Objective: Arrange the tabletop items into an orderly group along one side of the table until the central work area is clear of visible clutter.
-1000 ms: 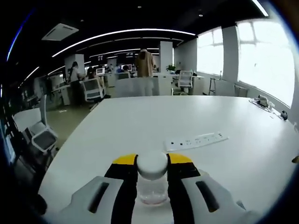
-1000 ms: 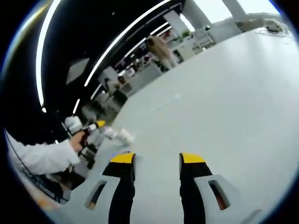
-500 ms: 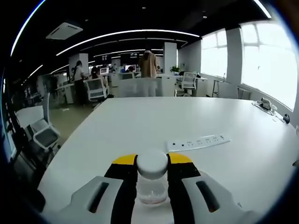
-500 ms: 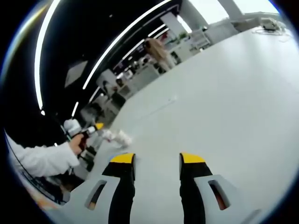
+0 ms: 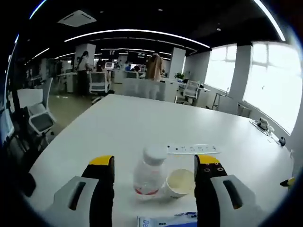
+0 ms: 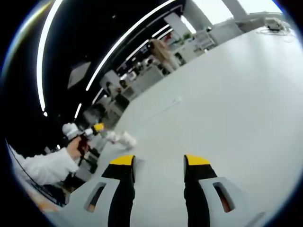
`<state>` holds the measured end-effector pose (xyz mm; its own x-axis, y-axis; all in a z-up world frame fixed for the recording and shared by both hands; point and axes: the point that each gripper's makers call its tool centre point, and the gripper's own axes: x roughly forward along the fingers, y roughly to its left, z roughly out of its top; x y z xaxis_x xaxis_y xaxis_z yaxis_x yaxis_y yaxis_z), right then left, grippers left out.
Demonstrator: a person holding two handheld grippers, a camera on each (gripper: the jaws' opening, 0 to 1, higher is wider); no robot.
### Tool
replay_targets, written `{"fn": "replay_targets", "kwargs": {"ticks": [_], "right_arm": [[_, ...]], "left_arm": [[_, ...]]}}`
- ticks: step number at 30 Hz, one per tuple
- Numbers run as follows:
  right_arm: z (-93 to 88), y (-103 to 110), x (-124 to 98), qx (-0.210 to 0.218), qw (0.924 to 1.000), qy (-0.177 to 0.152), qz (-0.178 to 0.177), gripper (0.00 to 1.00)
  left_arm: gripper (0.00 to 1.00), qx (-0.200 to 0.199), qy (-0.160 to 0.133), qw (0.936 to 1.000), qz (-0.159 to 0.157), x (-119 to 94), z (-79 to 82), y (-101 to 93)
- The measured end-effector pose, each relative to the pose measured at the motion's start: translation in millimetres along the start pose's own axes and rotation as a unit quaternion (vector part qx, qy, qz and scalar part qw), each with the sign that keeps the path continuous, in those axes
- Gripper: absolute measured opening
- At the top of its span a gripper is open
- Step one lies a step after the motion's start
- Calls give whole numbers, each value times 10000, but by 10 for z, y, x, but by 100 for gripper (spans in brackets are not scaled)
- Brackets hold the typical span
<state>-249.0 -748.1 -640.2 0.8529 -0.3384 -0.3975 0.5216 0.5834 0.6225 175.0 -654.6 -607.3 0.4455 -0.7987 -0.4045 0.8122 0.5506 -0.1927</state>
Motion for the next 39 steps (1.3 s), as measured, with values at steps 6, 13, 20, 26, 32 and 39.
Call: {"fn": "replay_targets", "kwargs": {"ticks": [6, 13, 20, 26, 32, 39], "right_arm": [[-91, 48, 9, -13, 9999, 134, 84, 40], [-78, 96, 46, -38, 9997, 165, 163, 40], [-127, 139, 53, -97, 9993, 299, 182, 40], [-172, 209, 109, -141, 9987, 428, 222, 39], [-289, 336, 208, -180, 9965, 724, 380, 39], [-408, 561, 390, -240, 9932, 979, 584, 38]], "left_arm": [[77, -307, 103, 9994, 132, -312, -241, 134], [77, -434, 238, 9986, 169, -478, -336, 250], [75, -657, 242, 9973, 225, -576, -489, 287], [69, -859, 457, 9950, 213, -656, -759, 309], [65, -1044, 621, 9922, 275, -718, -985, 389], [64, -1244, 734, 9891, 293, -765, -1180, 436]]}}
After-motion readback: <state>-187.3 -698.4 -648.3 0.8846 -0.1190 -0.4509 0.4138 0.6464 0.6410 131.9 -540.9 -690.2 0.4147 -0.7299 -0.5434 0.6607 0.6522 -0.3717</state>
